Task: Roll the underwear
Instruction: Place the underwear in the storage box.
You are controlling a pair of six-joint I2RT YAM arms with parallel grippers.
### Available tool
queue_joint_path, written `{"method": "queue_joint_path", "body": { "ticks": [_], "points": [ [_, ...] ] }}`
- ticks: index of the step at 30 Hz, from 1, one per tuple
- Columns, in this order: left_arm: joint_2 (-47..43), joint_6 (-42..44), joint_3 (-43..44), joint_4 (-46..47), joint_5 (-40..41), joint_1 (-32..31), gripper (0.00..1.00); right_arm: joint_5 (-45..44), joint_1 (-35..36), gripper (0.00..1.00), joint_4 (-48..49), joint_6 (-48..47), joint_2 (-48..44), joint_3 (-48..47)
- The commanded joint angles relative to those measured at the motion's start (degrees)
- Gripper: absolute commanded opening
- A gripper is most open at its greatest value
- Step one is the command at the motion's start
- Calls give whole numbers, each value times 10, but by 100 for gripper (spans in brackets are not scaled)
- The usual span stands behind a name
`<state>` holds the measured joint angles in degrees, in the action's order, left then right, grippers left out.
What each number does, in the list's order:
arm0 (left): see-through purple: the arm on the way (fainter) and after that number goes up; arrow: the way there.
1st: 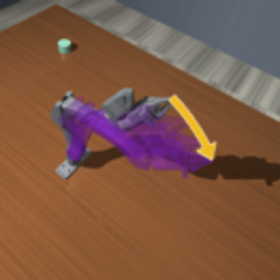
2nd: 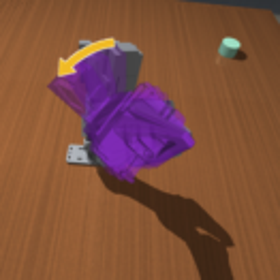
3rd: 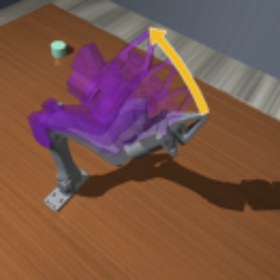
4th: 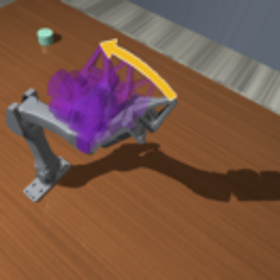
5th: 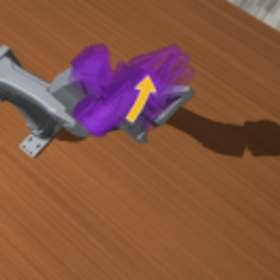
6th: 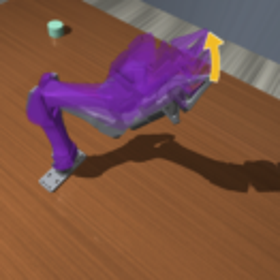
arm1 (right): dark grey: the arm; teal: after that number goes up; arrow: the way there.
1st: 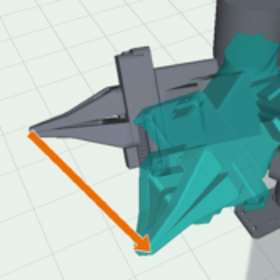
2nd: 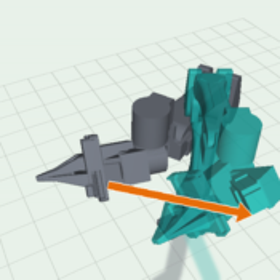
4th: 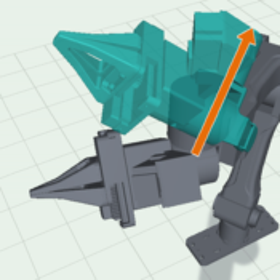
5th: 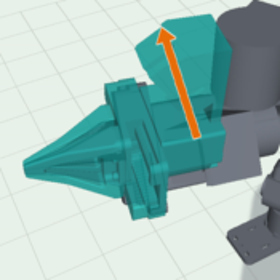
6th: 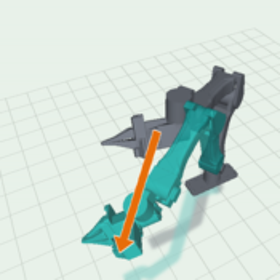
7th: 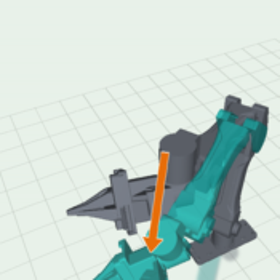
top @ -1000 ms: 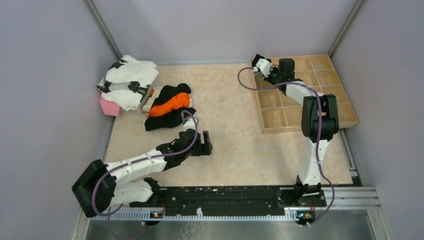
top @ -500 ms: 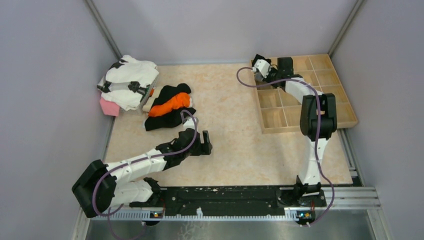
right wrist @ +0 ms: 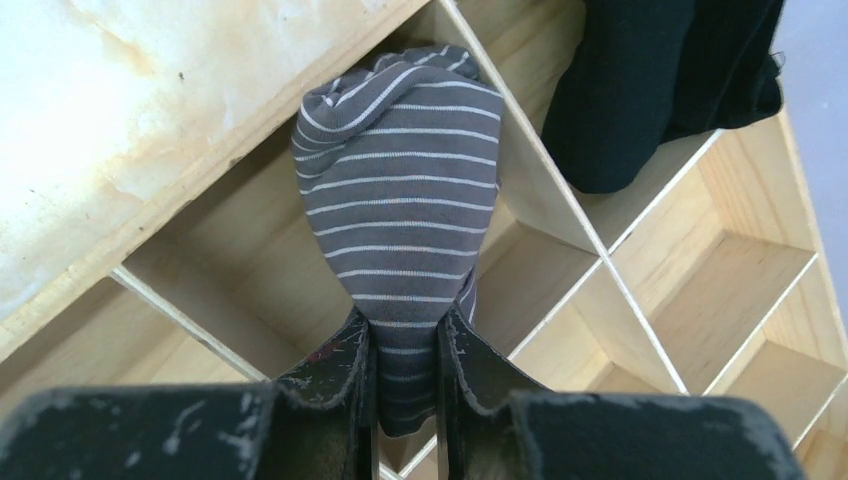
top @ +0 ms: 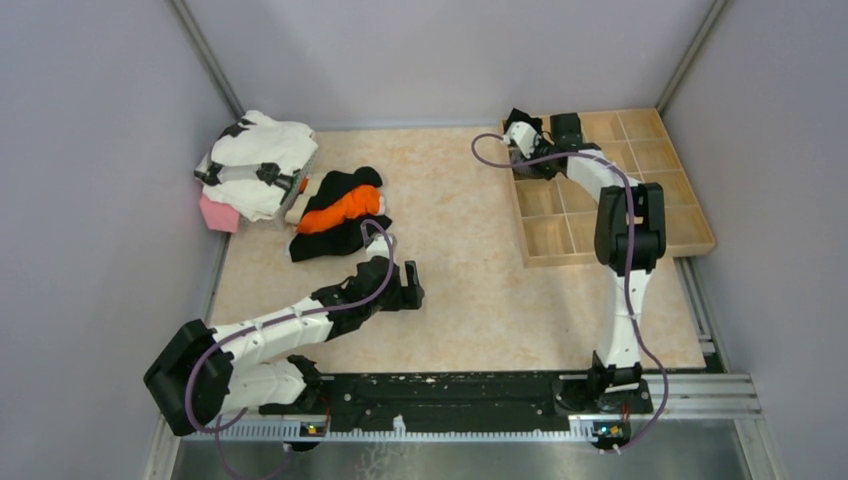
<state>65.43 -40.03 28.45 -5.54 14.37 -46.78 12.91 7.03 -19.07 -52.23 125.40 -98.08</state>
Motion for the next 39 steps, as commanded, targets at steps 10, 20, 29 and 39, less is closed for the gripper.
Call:
{"method": "queue_joint_path", "body": {
  "ticks": [10,20,29,39],
  "points": [
    [-1,13,12,9,-3,7,89,-25,6,6,-44,23,56,-76],
    [-4,11,18,5,-7,8,89,-8,6,50,-12,32,8,-60],
    [-12,15,26,-3,-4,8,89,16,5,64,-31,36,-44,-66],
    [-53,38,57,-61,19,13,90,8,6,66,57,136,-180,1]
  ]
}}
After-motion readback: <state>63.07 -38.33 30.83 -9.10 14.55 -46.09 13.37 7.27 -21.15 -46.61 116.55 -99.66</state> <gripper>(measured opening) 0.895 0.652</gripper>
